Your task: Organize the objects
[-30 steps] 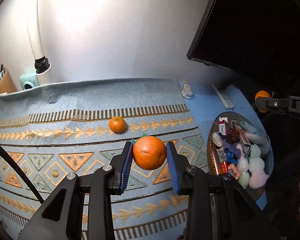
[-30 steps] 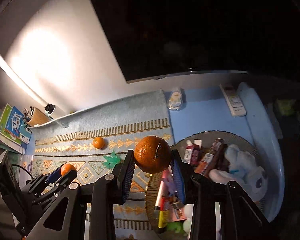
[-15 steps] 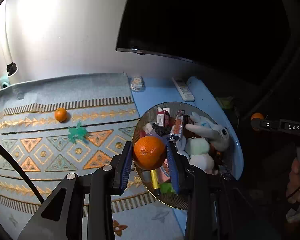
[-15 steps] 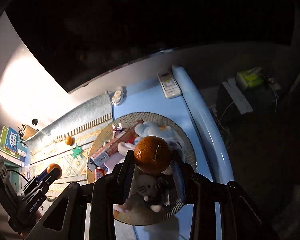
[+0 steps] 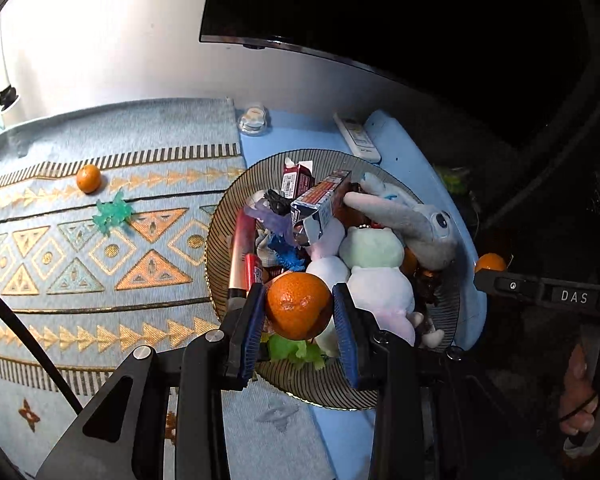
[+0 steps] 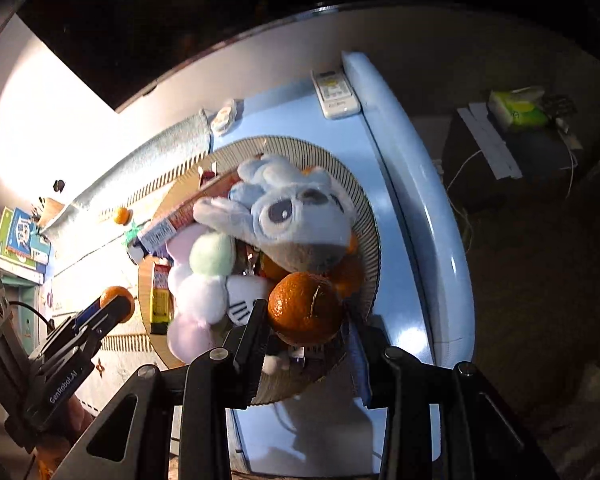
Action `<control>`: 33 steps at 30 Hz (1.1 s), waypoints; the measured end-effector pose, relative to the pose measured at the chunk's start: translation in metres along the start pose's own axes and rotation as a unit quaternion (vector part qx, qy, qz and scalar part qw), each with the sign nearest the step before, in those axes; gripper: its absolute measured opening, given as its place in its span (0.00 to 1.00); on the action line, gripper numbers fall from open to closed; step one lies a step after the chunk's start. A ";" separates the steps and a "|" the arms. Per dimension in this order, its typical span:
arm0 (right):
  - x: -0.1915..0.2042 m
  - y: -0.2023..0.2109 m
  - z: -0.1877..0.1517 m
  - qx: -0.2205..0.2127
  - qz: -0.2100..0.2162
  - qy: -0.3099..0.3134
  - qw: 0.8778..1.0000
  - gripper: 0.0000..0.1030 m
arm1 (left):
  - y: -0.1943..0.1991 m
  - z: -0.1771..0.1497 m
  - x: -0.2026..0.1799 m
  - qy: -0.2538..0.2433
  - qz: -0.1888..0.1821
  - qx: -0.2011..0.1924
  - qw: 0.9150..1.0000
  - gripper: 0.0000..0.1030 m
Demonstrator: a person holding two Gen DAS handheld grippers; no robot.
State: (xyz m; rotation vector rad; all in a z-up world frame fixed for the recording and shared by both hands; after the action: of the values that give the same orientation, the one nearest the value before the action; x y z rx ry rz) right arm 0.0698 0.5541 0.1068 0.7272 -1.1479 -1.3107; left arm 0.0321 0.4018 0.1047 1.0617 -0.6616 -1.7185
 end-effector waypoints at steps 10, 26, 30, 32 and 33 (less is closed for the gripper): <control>-0.007 -0.020 -0.004 0.024 0.006 0.005 1.000 0.51 | -0.014 -0.003 0.010 0.065 -0.018 0.021 0.997 0.36; 0.007 -0.016 0.008 0.018 0.022 -0.002 1.000 0.58 | -0.012 0.003 0.027 0.081 -0.018 0.027 0.996 0.36; 0.020 -0.012 0.013 0.010 0.012 0.017 1.000 0.58 | -0.010 0.005 0.032 0.082 -0.019 0.027 0.996 0.36; 0.027 -0.010 0.016 0.006 0.010 0.027 1.000 0.58 | -0.011 0.007 0.034 0.083 -0.017 0.029 0.996 0.36; 0.030 -0.009 0.017 0.003 0.008 0.030 1.000 0.58 | -0.011 0.007 0.036 0.085 -0.017 0.029 0.996 0.36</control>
State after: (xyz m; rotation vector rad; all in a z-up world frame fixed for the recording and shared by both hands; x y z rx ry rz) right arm 0.0474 0.5272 0.1109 0.7560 -1.1078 -1.2635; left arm 0.0154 0.3724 0.0867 1.2504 -0.5919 -1.6249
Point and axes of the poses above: each gripper's, at about its wrist camera, not at the fingertips, and y roughly against the way its jaws point, x to its left, z to its top, the point moved 2 cm from there along -y, roughly the way its jaws point, and after that the axes turned 6 degrees about y, right-handed, at the moved point
